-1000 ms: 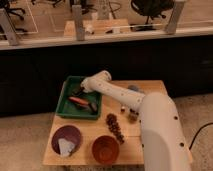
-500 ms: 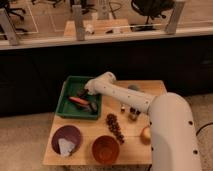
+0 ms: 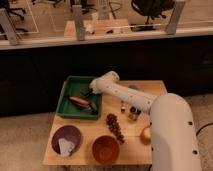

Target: Wipe tray with eraser

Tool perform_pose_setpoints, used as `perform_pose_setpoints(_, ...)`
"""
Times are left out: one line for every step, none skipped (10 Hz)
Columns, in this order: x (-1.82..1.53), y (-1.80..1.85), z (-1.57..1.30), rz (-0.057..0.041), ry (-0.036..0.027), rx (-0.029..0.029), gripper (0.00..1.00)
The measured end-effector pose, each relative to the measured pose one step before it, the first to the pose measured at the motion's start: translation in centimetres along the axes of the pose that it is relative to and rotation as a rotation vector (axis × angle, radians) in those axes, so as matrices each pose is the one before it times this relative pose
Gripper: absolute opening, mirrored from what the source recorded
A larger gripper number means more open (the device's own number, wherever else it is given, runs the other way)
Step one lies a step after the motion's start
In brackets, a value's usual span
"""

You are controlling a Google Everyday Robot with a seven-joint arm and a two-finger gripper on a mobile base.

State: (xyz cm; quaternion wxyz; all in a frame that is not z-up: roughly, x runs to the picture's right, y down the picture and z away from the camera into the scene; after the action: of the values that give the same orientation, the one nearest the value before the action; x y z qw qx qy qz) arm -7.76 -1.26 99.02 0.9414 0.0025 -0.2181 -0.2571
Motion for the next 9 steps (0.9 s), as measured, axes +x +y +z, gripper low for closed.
perform_pose_setpoints(0.773, -0.567, 0.749, -0.00134, 0.00301, 0.00126, 0.15)
perform_pose_setpoints(0.210, -0.461, 0.609, -0.00196, -0.00260, 0.00208, 0.15)
perform_pose_setpoints(-0.125, -0.485, 0.499, -0.00046, -0.00790, 0.00477, 0.15)
perform_pose_setpoints(-0.449, -0.628, 0.512, -0.00811, -0.00669, 0.00560, 0.15)
perform_pose_setpoints(-0.907, -0.840, 0.653, -0.01209, -0.01538, 0.00807, 0.15)
perform_pose_setpoints(-0.564, -0.557, 0.266, -0.00769, -0.01188, 0.00670, 0.15)
perform_pose_setpoints(-0.714, -0.607, 0.348, -0.01204, -0.01347, 0.00695, 0.15)
perform_pose_setpoints(-1.015, -0.648, 0.364, -0.01234, -0.01889, 0.00696, 0.15)
perform_pose_setpoints(-1.098, -0.479, 0.246, -0.01426, -0.02037, 0.00494, 0.15)
